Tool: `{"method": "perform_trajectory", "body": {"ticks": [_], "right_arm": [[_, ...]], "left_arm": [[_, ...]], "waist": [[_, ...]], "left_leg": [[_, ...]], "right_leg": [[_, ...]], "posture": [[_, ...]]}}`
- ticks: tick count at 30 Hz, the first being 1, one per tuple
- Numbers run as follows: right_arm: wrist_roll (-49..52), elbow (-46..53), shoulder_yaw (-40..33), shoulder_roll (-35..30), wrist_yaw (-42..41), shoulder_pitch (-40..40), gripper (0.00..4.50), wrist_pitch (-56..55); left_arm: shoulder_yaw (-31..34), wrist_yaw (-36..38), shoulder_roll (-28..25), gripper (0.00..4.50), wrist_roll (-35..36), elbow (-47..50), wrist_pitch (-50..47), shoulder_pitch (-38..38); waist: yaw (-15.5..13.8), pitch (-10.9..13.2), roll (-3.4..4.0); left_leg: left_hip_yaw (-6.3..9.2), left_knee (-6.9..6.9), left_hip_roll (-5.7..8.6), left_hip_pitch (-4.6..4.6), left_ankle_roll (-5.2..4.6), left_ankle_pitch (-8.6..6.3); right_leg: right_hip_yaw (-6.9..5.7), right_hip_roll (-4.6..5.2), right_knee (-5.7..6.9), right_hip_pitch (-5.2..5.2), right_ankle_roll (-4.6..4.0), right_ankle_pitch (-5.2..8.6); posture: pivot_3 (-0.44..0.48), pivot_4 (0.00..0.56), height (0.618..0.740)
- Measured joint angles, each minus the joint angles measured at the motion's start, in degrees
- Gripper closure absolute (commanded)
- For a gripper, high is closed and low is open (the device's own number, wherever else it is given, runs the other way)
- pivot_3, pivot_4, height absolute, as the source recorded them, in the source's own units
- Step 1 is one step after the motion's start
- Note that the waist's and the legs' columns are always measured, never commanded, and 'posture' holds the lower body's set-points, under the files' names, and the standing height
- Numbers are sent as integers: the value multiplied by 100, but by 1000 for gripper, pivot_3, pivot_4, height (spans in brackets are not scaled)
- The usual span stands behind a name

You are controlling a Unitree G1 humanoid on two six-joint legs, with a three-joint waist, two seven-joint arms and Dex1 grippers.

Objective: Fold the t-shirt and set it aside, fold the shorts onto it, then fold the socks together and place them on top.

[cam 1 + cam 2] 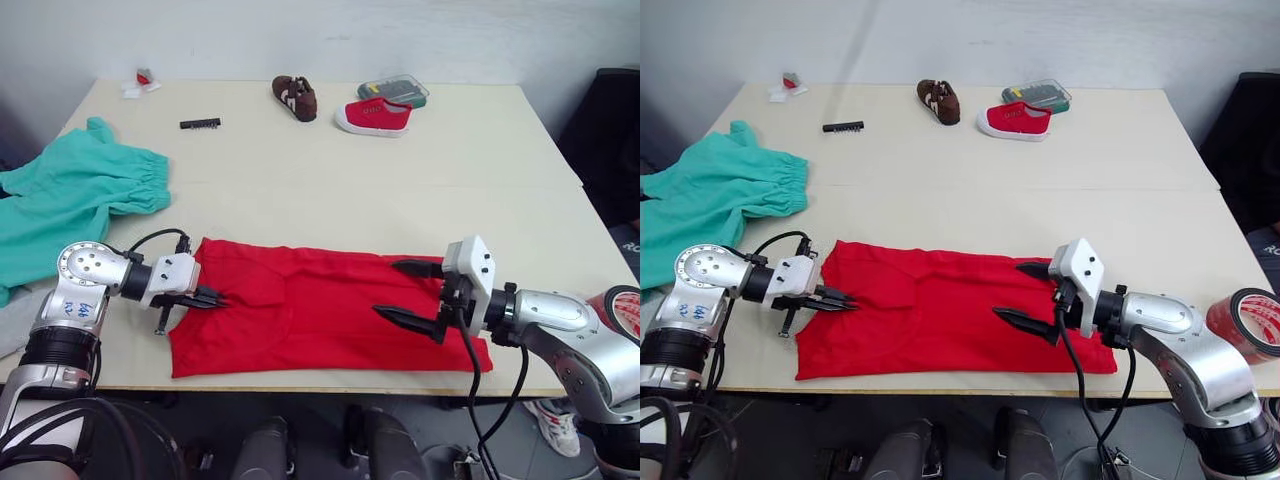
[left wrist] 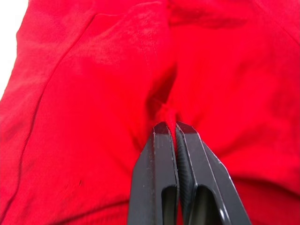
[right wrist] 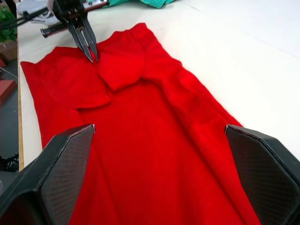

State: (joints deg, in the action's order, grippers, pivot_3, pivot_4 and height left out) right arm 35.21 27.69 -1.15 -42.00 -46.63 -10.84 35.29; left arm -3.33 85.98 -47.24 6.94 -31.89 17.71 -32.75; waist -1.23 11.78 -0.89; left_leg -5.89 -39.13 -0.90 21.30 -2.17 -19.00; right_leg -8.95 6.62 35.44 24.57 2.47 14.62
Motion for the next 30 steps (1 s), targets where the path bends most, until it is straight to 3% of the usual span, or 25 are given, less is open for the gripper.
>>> {"method": "perform_trajectory", "body": {"ticks": [3, 6, 12, 17, 21, 25, 30], "right_arm": [[-95, -109, 94, 1, -44, -4, 0, -33], [-203, -140, 107, 35, -57, -76, 0, -55], [-257, -237, 108, 160, 25, -249, 0, -25], [-307, -412, 105, 429, 338, -682, 0, 125], [-561, -772, 381, 833, 651, -1141, 1213, 157], [-1075, -1413, 789, 1199, 896, -1371, 2667, 87], [-1783, -2112, 1378, 1458, 1103, -1663, 4395, -2]], "left_arm": [[-1, -2, -1, 4476, 15, -61, -245, -101], [8, -1, -23, 3846, 193, -46, -1063, -297], [24, 4, -327, 1989, 868, 705, -3351, -269], [397, -91, -421, 1989, 1682, 993, -5291, -744], [665, -757, 110, 3198, 1926, 1017, -5761, -1155], [273, -1257, 523, 4465, 1474, 1078, -5267, -734], [-385, -1668, 763, 4500, 738, 1105, -4541, -316]], "waist": [[-4, 0, 0], [-2, 0, 0], [46, 1, -1], [68, 1, -1], [45, 1, -1], [122, 1, 0], [163, 1, 0]], "left_leg": [[-4, 0, 1, 5, 9, 6], [-8, 0, 3, 9, 22, 14], [-9, 0, 3, 14, 19, 12], [-6, 0, 3, 11, 26, 17], [-5, 0, 4, 5, 32, 24], [-16, 0, 6, 8, 34, 28], [-21, 0, 3, 14, 37, 30]], "right_leg": [[-4, -2, -1, 1, 0, 0], [-5, -6, 9, 0, 4, -2], [-3, -11, 8, 2, 5, -2], [-1, -10, 8, 1, 6, -2], [1, -9, 21, -1, 6, -2], [5, -10, 22, 4, 6, -2], [7, -14, 20, 14, 5, -2]], "posture": [[0, 150, 740], [0, 150, 740], [0, 150, 740], [0, 150, 740], [0, 150, 740], [0, 150, 740], [0, 150, 740]]}}
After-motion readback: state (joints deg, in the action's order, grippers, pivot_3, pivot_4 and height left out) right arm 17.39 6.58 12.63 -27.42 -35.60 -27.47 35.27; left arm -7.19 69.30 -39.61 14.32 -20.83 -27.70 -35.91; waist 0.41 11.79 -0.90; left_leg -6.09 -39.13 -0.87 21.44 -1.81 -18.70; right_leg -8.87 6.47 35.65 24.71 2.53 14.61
